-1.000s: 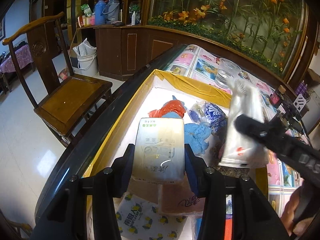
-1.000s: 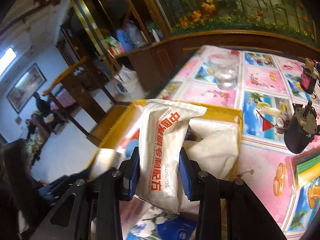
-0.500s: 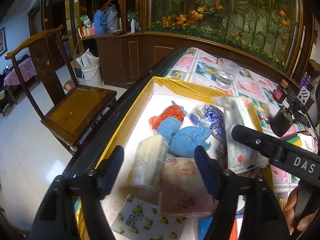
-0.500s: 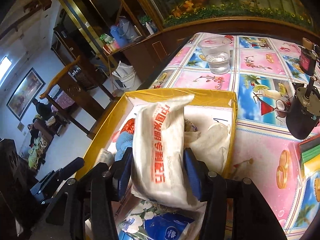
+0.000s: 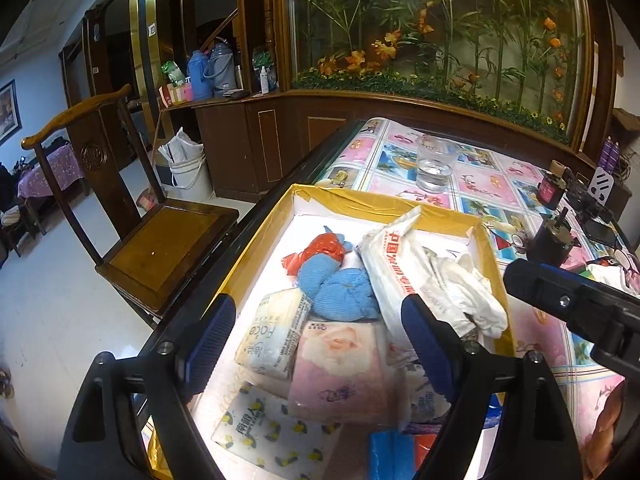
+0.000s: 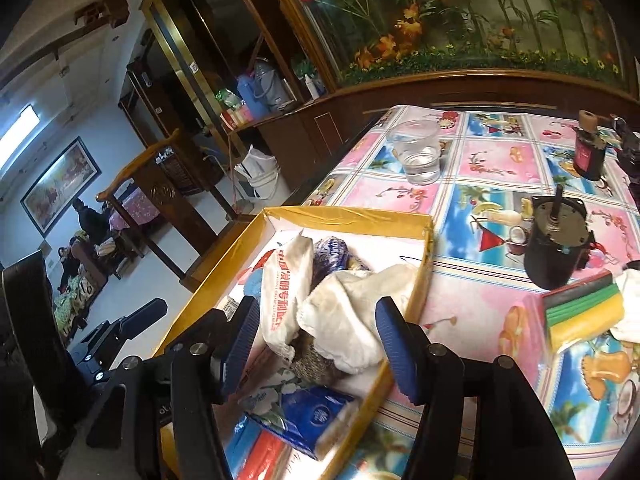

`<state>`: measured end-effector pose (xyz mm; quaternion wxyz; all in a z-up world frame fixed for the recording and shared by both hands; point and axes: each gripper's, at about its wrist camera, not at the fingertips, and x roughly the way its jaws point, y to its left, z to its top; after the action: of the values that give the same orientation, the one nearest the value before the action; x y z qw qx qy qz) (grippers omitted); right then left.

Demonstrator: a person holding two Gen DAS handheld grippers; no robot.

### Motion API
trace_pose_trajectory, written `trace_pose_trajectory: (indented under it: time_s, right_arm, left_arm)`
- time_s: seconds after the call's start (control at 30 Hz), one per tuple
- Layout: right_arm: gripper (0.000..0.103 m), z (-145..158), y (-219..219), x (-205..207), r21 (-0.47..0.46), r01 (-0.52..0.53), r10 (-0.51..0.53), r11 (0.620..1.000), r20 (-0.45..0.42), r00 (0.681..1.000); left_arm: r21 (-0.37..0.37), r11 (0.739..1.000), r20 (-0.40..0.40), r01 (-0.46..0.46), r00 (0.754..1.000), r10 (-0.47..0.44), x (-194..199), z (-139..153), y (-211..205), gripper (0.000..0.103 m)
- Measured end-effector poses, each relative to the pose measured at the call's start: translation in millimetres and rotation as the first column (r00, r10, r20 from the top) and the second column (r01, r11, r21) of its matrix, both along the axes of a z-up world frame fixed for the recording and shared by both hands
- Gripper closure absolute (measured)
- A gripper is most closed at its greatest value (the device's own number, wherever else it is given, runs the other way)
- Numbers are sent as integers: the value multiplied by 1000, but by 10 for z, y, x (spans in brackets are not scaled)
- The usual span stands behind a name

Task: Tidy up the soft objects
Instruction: 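Lower the pack and bag into the tray and open both tools, then move the left tool to the striped sponge pack while the right tool reaches the black snack bag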

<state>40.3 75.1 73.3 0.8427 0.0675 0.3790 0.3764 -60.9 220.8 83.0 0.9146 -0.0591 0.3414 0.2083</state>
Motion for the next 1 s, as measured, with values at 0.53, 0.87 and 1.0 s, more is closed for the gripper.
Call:
trace_pose_trajectory:
  time_s: [0.53,0.87,1.0]
  right_arm:
    - [38,-30,-2078,49,141,270,-276,953,27,961]
    - [36,-197,-3375,192,288,492,-462,821,-169,870]
    - [36,-210,-3582,188,318,515,-470,796,-210,857]
  left_arm:
    - [-12,977,-30,211,977,-211,254,116,-885,19]
    - [7,875,-147,483,866,-477,916,-142,-2070,19]
    - [74,845,-224,530,834,-504,1222,-326,-2344,19]
